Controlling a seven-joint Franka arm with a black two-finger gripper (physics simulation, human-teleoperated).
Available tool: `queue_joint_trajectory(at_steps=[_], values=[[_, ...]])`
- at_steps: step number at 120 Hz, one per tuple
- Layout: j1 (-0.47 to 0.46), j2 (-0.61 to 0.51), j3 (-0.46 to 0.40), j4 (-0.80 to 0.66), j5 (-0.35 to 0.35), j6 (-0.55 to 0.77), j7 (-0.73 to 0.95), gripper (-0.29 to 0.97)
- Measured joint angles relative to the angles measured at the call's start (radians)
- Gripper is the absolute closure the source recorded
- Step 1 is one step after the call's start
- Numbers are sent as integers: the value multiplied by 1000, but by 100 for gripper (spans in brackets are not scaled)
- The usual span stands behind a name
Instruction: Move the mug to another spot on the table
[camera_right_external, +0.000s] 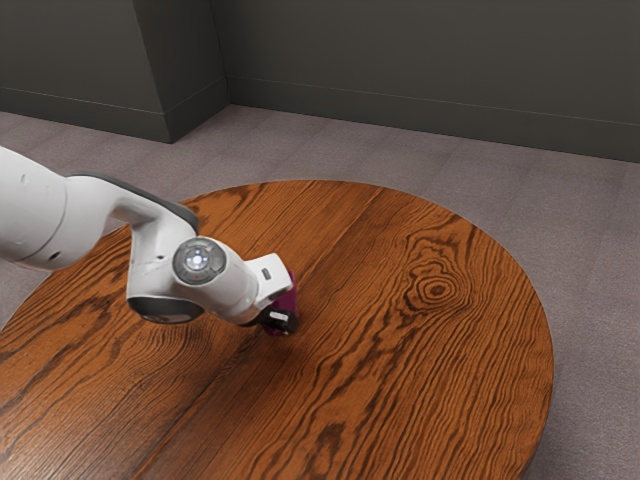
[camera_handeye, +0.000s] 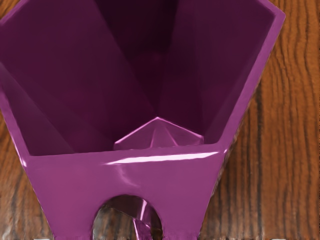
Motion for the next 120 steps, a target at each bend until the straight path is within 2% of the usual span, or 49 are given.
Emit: queue_joint_trajectory(at_steps=[16,32,42,48,69,78,83,92,102,120], values=[[1,-39,0,-35,0,-3,1,8],[-5,-141,-2,-122,-3,-22,0,5],[-41,-224,-8,-120,-62,-103,1,4],[-67,-254,-15,-81,-158,-179,10,4],[-149,-272,-32,222,-702,-528,164,3],[-174,-264,-29,355,-890,-687,277,3],[-186,-253,-24,424,-972,-768,352,3],[-230,-247,11,534,-1065,-899,485,2],[-224,-244,8,666,-1120,-1051,618,2],[-73,-232,-82,790,-1154,-1242,824,2]])
